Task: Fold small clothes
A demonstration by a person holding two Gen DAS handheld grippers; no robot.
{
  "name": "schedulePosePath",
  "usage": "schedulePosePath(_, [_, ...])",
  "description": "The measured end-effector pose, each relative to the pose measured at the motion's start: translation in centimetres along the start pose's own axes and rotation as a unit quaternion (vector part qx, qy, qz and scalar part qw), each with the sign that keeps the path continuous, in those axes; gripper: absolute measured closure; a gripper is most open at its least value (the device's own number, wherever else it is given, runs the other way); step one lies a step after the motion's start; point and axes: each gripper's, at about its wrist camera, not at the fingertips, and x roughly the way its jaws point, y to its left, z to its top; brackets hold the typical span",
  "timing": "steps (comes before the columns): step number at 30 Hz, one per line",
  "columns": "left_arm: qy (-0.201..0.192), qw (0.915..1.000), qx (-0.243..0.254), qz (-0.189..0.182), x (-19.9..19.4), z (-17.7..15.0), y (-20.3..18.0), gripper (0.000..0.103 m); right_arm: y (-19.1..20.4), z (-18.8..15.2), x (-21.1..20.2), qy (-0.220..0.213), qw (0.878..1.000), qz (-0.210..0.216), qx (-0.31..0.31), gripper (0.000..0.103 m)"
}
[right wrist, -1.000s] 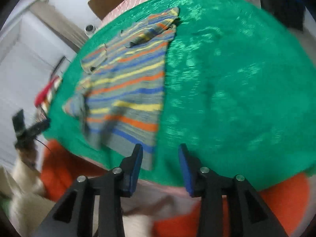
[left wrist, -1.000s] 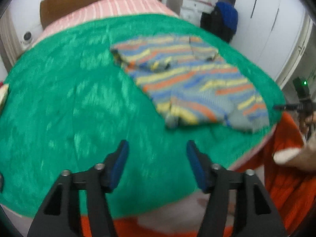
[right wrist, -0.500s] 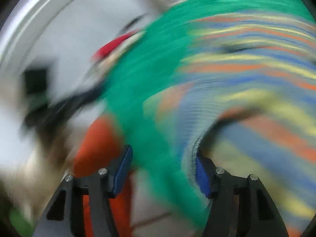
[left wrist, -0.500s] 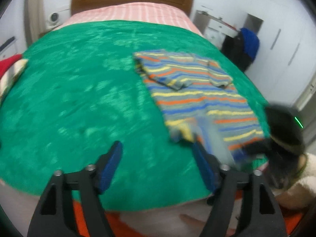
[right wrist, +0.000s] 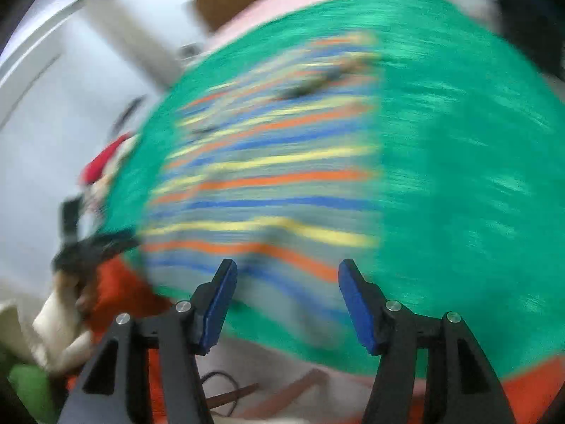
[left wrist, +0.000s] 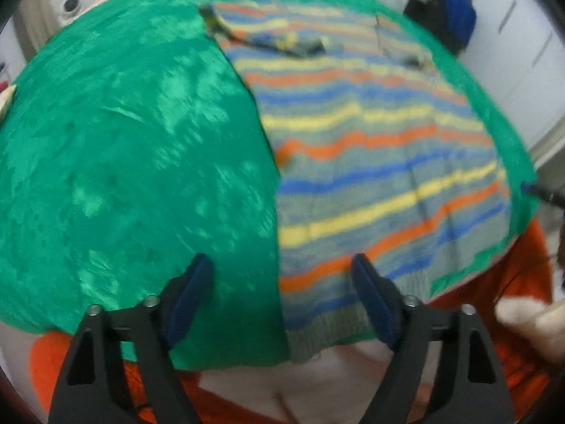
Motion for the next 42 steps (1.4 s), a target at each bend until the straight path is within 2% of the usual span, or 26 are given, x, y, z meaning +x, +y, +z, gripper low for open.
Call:
schedulePosePath(2, [0.018,0.9997,0.014,0.004,0.8,-0.5,-0.9,0.043,-1.6,-0.8,0.1,0.016,1.000,-0.004,0.012,0.042])
schedulePosePath(4, [0.021,0.9992,0.030,0.018,1.2,-0.7,-1.8,0.053,-2.5,-1.6,0.3,0.036,0.999,0.008,0.016,0.043])
schedulePosePath(5, [0.024,0.9989,0.036,0.017,1.4,-0.7,-2.3,0.067,-2.7,-1.8,1.0,0.042,0.999,0.013,0.019,0.043])
schedulePosePath(6, [0.026,0.9988,0.040,0.013,1.5,-0.7,-2.6,0.089,-2.6,-2.0,2.1,0.043,0.999,0.016,0.016,0.044])
schedulePosePath(7, [0.027,0.9985,0.046,0.011,1.6,-0.5,-3.0,0.099,-2.2,-1.9,3.1,0.043,0.999,0.019,0.011,0.048])
schedulePosePath(8, [0.028,0.9983,0.050,0.012,1.6,-0.5,-3.2,0.099,-1.5,-1.5,4.2,0.044,0.999,0.024,0.002,0.069])
schedulePosePath(9, [0.025,0.9982,0.052,0.014,1.2,-0.4,-3.1,0.099,-0.8,-1.2,4.7,0.048,0.998,0.035,-0.004,0.086])
schedulePosePath(10, [0.021,0.9983,0.051,0.019,0.7,-0.4,-2.8,0.100,-0.3,-1.1,5.0,0.060,0.997,0.048,-0.009,0.098])
schedulePosePath(12, [0.004,0.9985,0.043,0.032,-1.7,-0.2,-1.0,0.100,1.4,-1.5,4.4,0.068,0.997,0.028,-0.034,0.098])
schedulePosePath(15, [-0.015,0.9995,0.020,0.018,-5.1,-0.1,2.0,0.103,2.3,-1.3,0.0,0.061,0.996,0.017,-0.056,0.098])
schedulePosePath(18, [-0.004,0.9996,0.025,0.012,-5.2,-0.8,2.2,0.103,2.3,-1.4,-3.1,0.060,0.997,0.008,-0.055,0.098])
schedulePosePath(22, [0.033,0.9977,0.050,0.032,-0.4,-2.0,-0.4,0.103,0.3,-2.4,-0.5,0.095,0.994,-0.033,-0.032,0.098])
schedulePosePath(24, [0.037,0.9967,0.052,0.050,0.8,-2.2,-0.6,0.103,-1.0,-3.0,1.5,0.111,0.992,-0.054,-0.014,0.098])
schedulePosePath(28, [0.027,0.9975,0.038,0.053,0.9,-2.5,-0.6,0.102,-2.3,-3.5,2.4,0.102,0.993,-0.057,0.014,0.098])
schedulePosePath(31, [0.025,0.9987,0.030,0.032,0.2,-2.9,-0.4,0.097,-2.3,-3.4,2.4,0.093,0.994,-0.060,0.016,0.098])
schedulePosePath(33, [0.025,0.9993,0.025,0.012,-0.8,-2.8,0.4,0.087,-1.8,-3.4,2.6,0.090,0.994,-0.064,0.010,0.097])
schedulePosePath(34, [0.020,0.9996,0.019,-0.010,-1.8,-2.6,1.0,0.083,-1.8,-3.4,2.4,0.087,0.994,-0.064,0.009,0.097])
schedulePosePath(35, [0.009,0.9995,0.012,-0.027,-3.0,-2.2,1.9,0.069,-1.6,-3.4,2.2,0.084,0.994,-0.063,0.010,0.090])
schedulePosePath(36, [-0.007,0.9991,0.003,-0.042,-4.1,-1.8,2.7,0.054,-1.4,-3.3,2.3,0.081,0.995,-0.061,0.014,0.087])
schedulePosePath(38, [-0.050,0.9962,-0.027,-0.067,-6.6,-0.2,5.0,0.041,-1.4,-3.3,2.1,0.075,0.995,-0.058,0.018,0.083])
schedulePosePath(40, [-0.064,0.9925,-0.055,-0.089,-7.5,1.8,6.8,0.041,-1.3,-3.2,2.0,0.068,0.996,-0.055,0.016,0.082])
schedulePosePath(42, [-0.060,0.9901,-0.065,-0.110,-6.4,4.4,7.5,0.041,-1.2,-3.1,2.0,0.063,0.997,-0.051,0.017,0.081])
